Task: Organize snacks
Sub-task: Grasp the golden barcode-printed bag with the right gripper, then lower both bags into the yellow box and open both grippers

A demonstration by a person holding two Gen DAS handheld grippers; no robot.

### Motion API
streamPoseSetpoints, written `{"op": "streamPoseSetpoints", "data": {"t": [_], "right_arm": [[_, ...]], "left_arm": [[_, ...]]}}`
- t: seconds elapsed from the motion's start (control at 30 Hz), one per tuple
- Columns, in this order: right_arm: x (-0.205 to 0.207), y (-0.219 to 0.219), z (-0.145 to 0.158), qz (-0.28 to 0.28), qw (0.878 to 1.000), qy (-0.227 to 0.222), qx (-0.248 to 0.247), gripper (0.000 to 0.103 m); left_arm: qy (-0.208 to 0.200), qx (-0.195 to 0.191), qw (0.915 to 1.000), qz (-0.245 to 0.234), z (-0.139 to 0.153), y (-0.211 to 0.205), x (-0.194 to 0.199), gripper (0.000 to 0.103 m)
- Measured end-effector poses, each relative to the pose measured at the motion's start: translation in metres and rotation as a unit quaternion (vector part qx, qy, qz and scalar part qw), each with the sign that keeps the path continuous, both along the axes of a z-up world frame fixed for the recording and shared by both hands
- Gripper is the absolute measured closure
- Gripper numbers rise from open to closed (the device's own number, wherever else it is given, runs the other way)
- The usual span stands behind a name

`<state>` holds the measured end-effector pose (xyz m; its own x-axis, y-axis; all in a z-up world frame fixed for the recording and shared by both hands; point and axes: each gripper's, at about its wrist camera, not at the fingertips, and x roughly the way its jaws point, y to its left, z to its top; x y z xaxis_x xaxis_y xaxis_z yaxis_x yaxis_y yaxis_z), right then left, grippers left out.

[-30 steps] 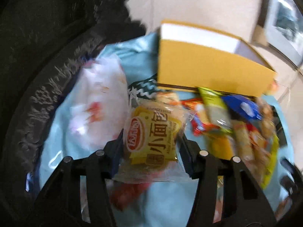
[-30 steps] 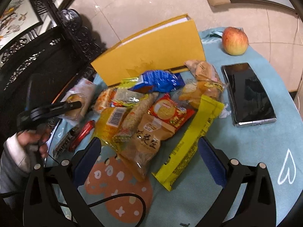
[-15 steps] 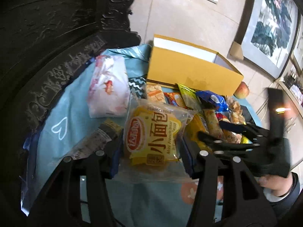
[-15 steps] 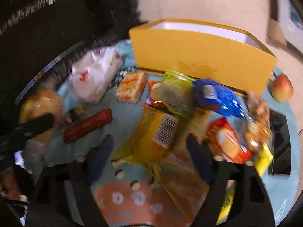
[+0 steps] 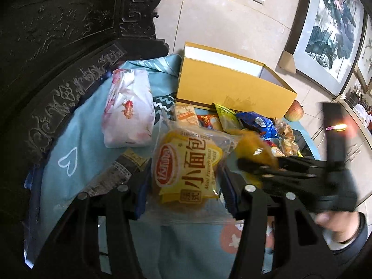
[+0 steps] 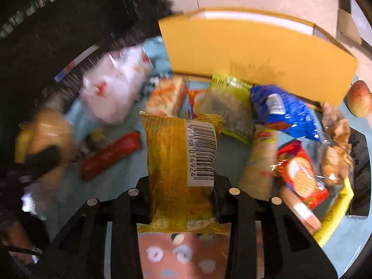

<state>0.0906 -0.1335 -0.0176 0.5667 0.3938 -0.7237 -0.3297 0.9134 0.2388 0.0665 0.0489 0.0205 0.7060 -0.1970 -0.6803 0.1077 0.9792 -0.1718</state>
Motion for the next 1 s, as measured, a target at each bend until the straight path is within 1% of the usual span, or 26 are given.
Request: {"op": "streamPoseSetpoints", "data": {"t": [0.1,0.2,0.3,0.4,0.5,0.6,0.67,0.77,0.87,0.93,1.0], "right_arm": [[-0.021,-0.013,0.029,0.003,0.999,-0.032,0.007,0.066],[-0.041,-0.035,0.054,-0.001,0.998,-0.063,0.013,0.066],[-0.052,-0.058,0.072,-0.012,0.996,-0.085,0.013,0.066],[-0.052,-0.075,0.086,-0.026,0.995,-0.101,0.007,0.066],[-0.040,-0.093,0.097,-0.042,0.993,-0.115,0.000,0.066],[-0.017,-0.108,0.114,-0.061,0.989,-0.132,-0.005,0.066],[0.003,-0.118,0.126,-0.076,0.986,-0.145,-0.007,0.066],[0.036,-0.123,0.129,-0.096,0.983,-0.158,-0.006,0.066],[0.070,-0.130,0.125,-0.123,0.978,-0.167,-0.006,0.066],[0.094,-0.132,0.118,-0.141,0.976,-0.166,-0.011,0.066],[0.118,-0.132,0.109,-0.145,0.976,-0.162,-0.016,0.066]], "left_arm": [[-0.005,0.000,1.0000,-0.007,0.008,-0.007,0.001,0.050],[-0.016,0.007,0.9997,-0.019,0.020,-0.020,0.001,0.050],[-0.030,0.018,0.9987,-0.037,0.034,-0.037,0.002,0.050],[-0.043,0.034,0.9971,-0.053,0.049,-0.054,0.006,0.050],[-0.054,0.057,0.9949,-0.062,0.067,-0.073,0.019,0.050],[-0.065,0.070,0.9932,-0.067,0.087,-0.091,0.040,0.050],[-0.071,0.079,0.9921,-0.066,0.101,-0.104,0.066,0.050],[-0.077,0.081,0.9915,-0.067,0.116,-0.121,0.107,0.050],[-0.061,0.067,0.9942,-0.057,0.114,-0.131,0.153,0.050],[-0.054,0.068,0.9951,-0.047,0.103,-0.136,0.181,0.050],[-0.046,0.068,0.9957,-0.043,0.092,-0.139,0.199,0.050]]}}
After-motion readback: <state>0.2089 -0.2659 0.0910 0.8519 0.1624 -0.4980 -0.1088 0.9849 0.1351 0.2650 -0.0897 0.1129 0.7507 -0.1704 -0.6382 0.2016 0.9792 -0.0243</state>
